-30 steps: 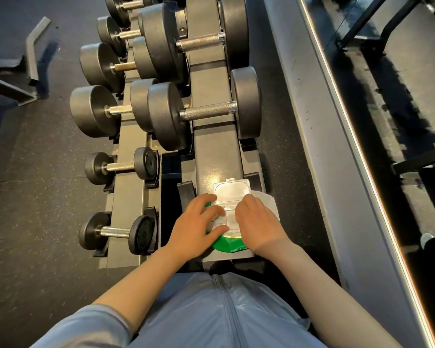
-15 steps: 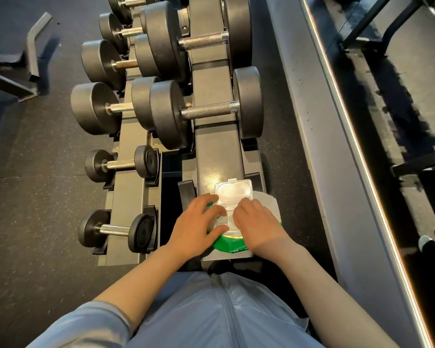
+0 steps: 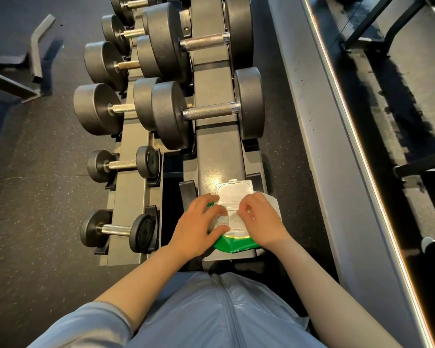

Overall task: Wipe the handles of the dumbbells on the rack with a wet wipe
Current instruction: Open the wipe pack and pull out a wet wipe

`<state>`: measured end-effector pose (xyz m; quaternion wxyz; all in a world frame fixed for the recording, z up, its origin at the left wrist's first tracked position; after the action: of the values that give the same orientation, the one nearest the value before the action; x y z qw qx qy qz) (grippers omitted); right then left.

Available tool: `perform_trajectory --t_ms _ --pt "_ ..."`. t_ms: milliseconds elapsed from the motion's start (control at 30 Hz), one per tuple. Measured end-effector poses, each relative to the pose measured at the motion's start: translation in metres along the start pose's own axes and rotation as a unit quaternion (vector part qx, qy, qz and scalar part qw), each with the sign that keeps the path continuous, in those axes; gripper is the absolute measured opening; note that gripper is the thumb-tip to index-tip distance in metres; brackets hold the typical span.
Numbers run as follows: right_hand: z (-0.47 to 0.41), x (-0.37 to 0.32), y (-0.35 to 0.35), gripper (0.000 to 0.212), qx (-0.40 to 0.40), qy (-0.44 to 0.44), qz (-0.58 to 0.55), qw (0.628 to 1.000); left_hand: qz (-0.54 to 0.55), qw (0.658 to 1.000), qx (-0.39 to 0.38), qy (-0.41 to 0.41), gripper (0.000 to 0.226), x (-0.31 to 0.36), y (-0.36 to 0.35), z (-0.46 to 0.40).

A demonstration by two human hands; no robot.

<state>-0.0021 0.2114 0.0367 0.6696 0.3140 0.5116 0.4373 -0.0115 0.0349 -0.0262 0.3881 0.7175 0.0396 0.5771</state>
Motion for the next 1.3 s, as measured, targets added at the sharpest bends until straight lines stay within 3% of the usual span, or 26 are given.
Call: perform_trajectory --t_ms 133,267,367,533,600,833,1033,1133,1233,1300 --pt "-0.001 0.002 0.011 0.012 -0.065 -0.039 -0.142 0.987 0.02 1.0 0.003 0.011 0.047 0.002 0.001 0.0" --pt "0.015 -0.004 0.023 0.008 -0.062 0.061 -0.069 0.994 0.018 1.0 0.007 0.005 0.044 0.002 0.0 0.0" --pt "0.022 -0.018 0.033 0.01 -0.034 0.104 -0.138 0.984 0.007 1.0 0.007 0.0 0.042 0.002 0.0 0.0" --pt "0.025 -0.009 0.064 0.008 0.119 0.033 -0.278 0.953 0.01 1.0 -0.004 0.009 0.043 0.004 0.002 0.0" --pt "0.033 -0.005 0.075 0.01 0.165 0.045 -0.282 0.944 0.015 1.0 -0.003 0.008 0.043 0.004 0.002 -0.001" --pt "0.054 0.003 0.117 0.007 0.332 -0.036 -0.286 0.898 -0.027 0.999 0.006 -0.029 0.04 0.005 0.002 -0.003" --pt "0.069 0.018 0.149 0.006 0.423 -0.069 -0.273 0.861 -0.063 0.997 0.019 -0.045 0.039 0.014 0.009 -0.006" --pt "0.071 0.03 0.151 0.003 0.337 -0.086 -0.206 0.914 -0.05 0.998 0.027 -0.011 0.05 0.028 0.016 -0.007" --pt "0.06 0.043 0.121 0.012 0.108 -0.123 -0.107 0.981 0.024 0.999 -0.004 0.02 0.059 0.039 0.018 -0.009" --pt "0.054 0.041 0.082 0.027 0.007 -0.104 -0.012 0.995 0.069 0.997 -0.03 0.034 0.053 0.041 0.015 -0.01"
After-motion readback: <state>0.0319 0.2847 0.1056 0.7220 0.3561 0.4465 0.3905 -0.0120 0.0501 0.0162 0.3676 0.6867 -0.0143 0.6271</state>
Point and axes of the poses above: each hand's wrist, its own z-axis away from the middle knuckle, its own y-axis out of the back of the hand, x = y × z, the point moved 1 cm from there along -z, towards the middle knuckle, and after that the axes turned 12 degrees about z, right-handed, at the moved point
